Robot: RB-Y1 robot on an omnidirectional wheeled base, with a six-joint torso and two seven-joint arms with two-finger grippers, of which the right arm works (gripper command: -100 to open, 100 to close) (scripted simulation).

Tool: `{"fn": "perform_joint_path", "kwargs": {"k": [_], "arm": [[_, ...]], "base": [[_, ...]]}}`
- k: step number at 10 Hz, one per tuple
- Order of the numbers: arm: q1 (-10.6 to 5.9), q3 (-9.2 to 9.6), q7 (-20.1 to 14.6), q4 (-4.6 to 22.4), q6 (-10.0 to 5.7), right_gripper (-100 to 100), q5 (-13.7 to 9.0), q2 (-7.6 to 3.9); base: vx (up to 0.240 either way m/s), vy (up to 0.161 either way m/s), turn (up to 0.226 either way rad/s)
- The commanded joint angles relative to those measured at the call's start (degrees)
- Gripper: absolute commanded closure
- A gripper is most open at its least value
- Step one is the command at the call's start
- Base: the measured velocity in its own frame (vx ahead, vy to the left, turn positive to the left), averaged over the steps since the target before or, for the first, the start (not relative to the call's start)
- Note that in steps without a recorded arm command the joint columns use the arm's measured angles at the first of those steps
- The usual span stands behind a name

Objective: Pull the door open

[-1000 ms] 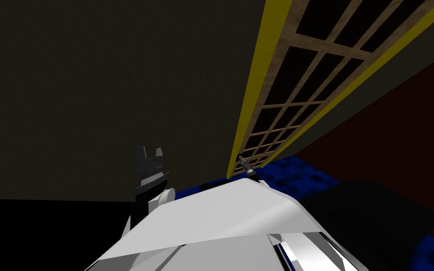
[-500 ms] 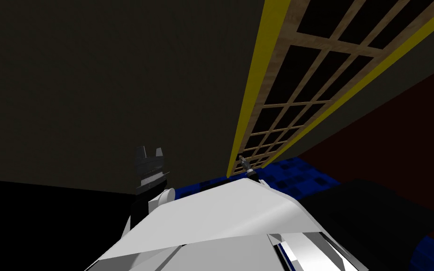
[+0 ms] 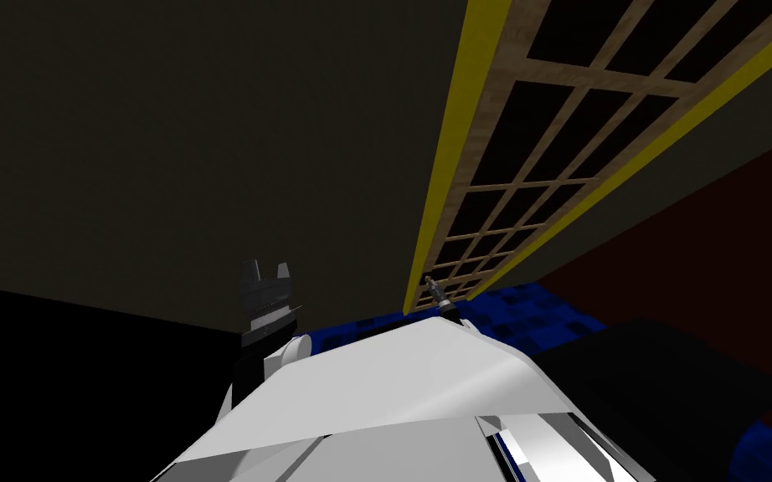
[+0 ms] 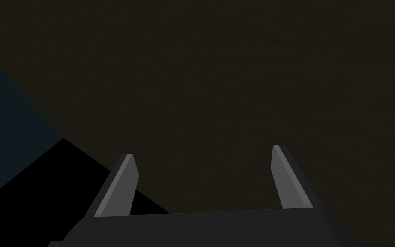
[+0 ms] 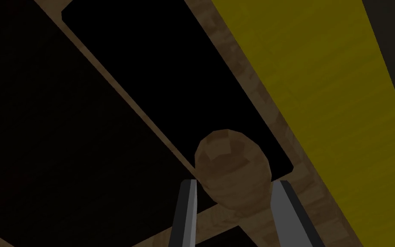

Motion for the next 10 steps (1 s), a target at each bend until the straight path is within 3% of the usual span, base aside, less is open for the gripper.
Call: {"fn": "perform_joint_path", "kwargs": {"k": [1, 3, 4, 10], "arm": [[0.02, 0.61, -2.0, -0.4, 0.04, 100, -0.4, 0.29], [-0.13, 1.40, -5.5, -0.4, 0.27, 100, -2.2, 0.10], [0.65, 0.39, -2.4, 0.0, -0.75, -100, -1.0, -0.21], [3.95, -1.64, 6.1, -0.9, -4.08, -100, 2.2, -0.74]], "base": [[-0.036, -0.017, 0.031], [-0.051, -0.013, 0.077], [-0.034, 0.001, -0.018], [-0.009, 0.029, -0.048]]}}
